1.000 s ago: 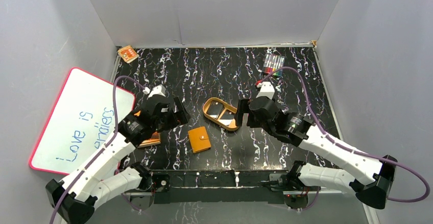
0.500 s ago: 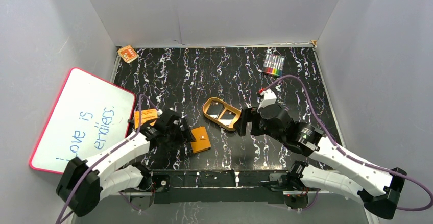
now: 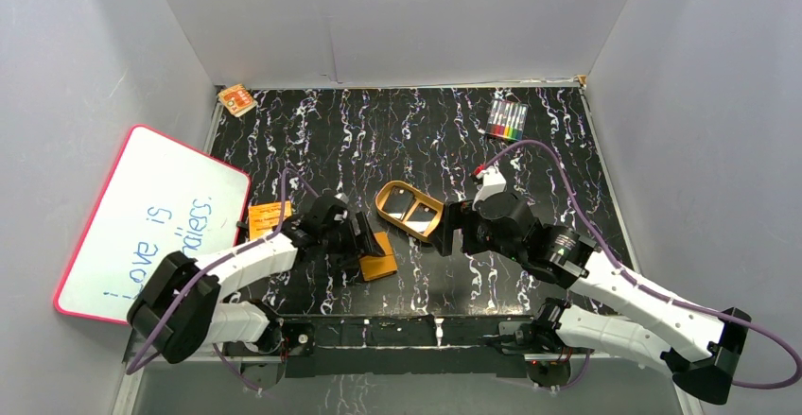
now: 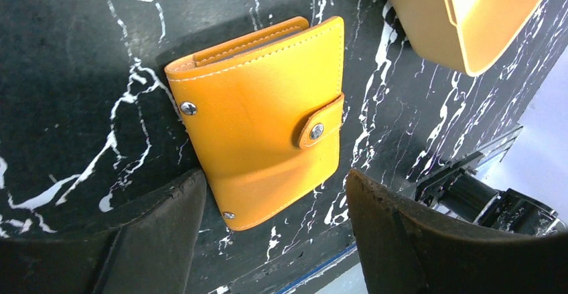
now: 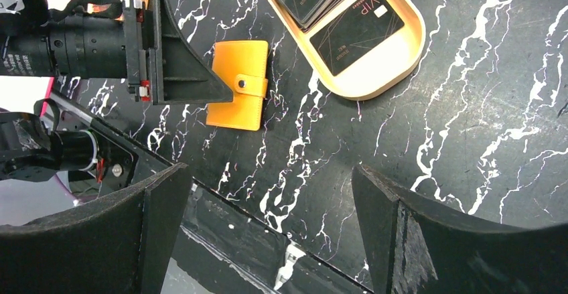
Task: Put the credit cards into the card holder
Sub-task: Reset both arms
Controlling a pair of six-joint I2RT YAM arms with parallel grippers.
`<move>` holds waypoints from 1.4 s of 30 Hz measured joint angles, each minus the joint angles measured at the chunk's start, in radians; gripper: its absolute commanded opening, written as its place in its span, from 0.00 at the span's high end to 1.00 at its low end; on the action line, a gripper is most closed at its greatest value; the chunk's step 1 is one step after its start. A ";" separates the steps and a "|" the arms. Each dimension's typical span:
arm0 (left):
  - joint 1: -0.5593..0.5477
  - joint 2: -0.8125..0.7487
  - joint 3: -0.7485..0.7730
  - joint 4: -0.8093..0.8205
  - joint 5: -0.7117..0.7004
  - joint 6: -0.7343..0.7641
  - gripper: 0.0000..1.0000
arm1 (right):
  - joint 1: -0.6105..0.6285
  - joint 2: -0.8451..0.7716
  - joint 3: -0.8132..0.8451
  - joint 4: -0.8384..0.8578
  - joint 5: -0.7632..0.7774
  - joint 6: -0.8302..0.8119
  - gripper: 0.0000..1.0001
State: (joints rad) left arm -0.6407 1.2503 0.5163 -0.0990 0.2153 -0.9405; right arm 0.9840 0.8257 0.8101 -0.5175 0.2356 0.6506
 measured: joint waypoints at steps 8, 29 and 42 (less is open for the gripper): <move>0.000 -0.080 0.099 -0.159 -0.098 0.051 0.09 | 0.000 0.002 0.051 -0.031 0.058 0.000 0.01; 0.000 -0.189 1.138 -0.657 -0.544 0.317 0.05 | 0.000 0.079 0.707 0.069 0.449 -0.473 0.01; 0.000 -0.222 1.130 -0.611 -0.610 0.395 0.04 | 0.000 0.130 0.741 0.193 0.712 -0.599 0.02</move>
State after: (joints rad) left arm -0.6403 1.0283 1.6466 -0.7097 -0.3946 -0.5457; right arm 0.9836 0.9554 1.5509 -0.3241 0.9474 0.0517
